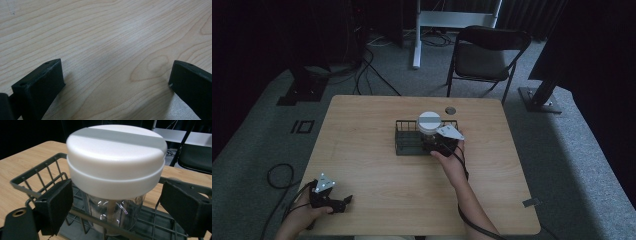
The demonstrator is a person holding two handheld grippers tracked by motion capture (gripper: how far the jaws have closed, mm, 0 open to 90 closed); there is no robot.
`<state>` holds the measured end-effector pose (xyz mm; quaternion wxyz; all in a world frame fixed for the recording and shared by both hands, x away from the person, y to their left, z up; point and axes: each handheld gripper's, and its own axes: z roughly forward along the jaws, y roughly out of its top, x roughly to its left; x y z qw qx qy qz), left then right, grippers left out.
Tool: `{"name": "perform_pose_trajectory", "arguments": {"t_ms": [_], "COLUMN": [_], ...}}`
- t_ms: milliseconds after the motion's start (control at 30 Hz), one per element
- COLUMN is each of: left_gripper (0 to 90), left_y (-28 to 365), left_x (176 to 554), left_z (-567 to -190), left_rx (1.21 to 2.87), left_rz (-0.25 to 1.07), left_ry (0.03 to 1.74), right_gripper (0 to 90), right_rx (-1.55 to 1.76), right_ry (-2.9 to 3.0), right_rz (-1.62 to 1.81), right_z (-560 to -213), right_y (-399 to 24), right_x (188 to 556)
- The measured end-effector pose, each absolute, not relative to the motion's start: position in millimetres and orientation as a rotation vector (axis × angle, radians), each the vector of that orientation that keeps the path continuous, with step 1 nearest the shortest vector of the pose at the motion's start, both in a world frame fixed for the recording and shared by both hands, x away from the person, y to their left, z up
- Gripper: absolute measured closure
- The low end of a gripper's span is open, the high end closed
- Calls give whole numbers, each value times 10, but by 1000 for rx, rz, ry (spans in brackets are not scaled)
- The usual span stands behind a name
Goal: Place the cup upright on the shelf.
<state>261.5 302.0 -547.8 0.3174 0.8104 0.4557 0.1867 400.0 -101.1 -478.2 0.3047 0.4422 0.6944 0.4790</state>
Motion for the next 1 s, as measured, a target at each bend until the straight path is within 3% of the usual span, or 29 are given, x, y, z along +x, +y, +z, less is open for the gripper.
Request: {"name": "perform_pose_trajectory", "arguments": {"t_ms": [1000], "left_gripper": [1], "left_y": [3019], "left_x": [2614], "left_z": [-5478], "left_rx": [2133], "left_rz": [492], "left_ry": [1199], "right_gripper": [113], "right_rx": [1117], "right_ry": [1881], "right_rz": [1280], "right_z": [-4910], "right_y": [-1483], "right_x": [3550]}}
